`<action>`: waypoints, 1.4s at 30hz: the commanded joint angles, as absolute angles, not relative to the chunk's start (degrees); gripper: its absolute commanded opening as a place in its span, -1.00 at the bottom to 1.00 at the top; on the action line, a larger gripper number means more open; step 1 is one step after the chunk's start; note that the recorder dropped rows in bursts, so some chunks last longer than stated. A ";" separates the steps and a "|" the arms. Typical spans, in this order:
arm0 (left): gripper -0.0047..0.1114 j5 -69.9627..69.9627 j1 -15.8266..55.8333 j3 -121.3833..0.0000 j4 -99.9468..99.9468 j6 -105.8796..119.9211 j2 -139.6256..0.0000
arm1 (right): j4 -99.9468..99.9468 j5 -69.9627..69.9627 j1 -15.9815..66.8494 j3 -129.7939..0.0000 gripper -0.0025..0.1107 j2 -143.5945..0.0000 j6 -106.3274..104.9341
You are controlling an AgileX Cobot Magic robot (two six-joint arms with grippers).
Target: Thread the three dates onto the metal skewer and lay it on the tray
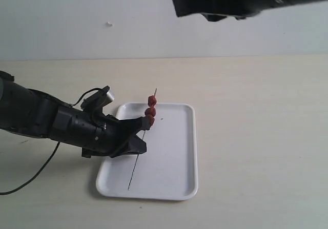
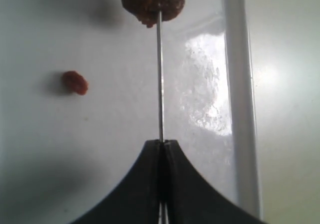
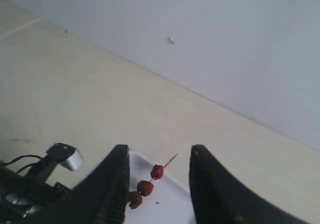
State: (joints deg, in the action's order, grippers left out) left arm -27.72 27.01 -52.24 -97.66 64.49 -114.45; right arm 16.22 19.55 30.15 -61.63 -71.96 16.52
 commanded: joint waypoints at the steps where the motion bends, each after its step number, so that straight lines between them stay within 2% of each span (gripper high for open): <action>1: -0.92 -28.23 27.38 -52.60 -97.18 64.17 -114.47 | 16.27 9.51 30.30 -47.38 -0.27 -60.99 18.40; 6: -0.87 -30.75 27.38 -52.60 -94.82 62.10 -114.47 | 16.27 7.09 30.30 -35.67 -0.27 -49.24 18.50; 8: -0.75 -31.34 27.38 -52.60 -93.73 59.96 -114.47 | 16.27 6.96 30.30 -32.46 -0.27 -45.85 18.50; 12: -0.37 -31.42 27.38 -52.60 -93.23 58.56 -114.47 | 15.80 6.68 30.30 -27.72 -0.27 -38.26 18.50; 16: -0.13 -31.99 27.38 -52.60 -93.13 58.20 -114.47 | 13.21 5.79 30.30 -25.51 -0.27 -32.85 18.26; 24: -0.11 -32.08 26.10 -52.60 -89.96 58.20 -109.76 | 12.57 -0.33 30.30 -16.35 -0.31 -25.53 18.13; 27: -0.17 -32.40 25.41 -52.35 -85.69 58.20 -105.68 | 12.68 -4.28 30.30 -12.01 -0.36 -21.83 17.91; 29: -0.36 -32.16 25.22 -51.31 -84.14 58.66 -102.08 | 12.68 -7.01 30.30 -9.34 -0.40 -19.40 16.59; 32: -0.86 -26.68 25.22 -48.24 -83.46 62.73 -95.77 | 12.68 -10.34 30.30 -6.12 -0.48 -15.42 13.23; 33: -0.91 -23.96 25.22 -46.68 -83.57 64.23 -93.21 | 12.68 -10.64 30.30 -5.24 -0.53 -14.01 12.83; 39: -0.92 -5.57 25.22 -35.37 -83.69 66.06 -75.15 | 12.68 -10.49 30.30 -1.42 -0.91 -7.23 12.02; 42: -0.92 0.00 25.22 -30.05 -83.69 67.04 -64.82 | 12.68 -10.88 30.30 -0.27 -0.96 -4.71 12.02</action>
State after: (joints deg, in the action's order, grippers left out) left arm -4.97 25.38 -34.15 -83.62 65.81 -72.49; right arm 12.60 -9.70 30.15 -1.31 -6.64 12.59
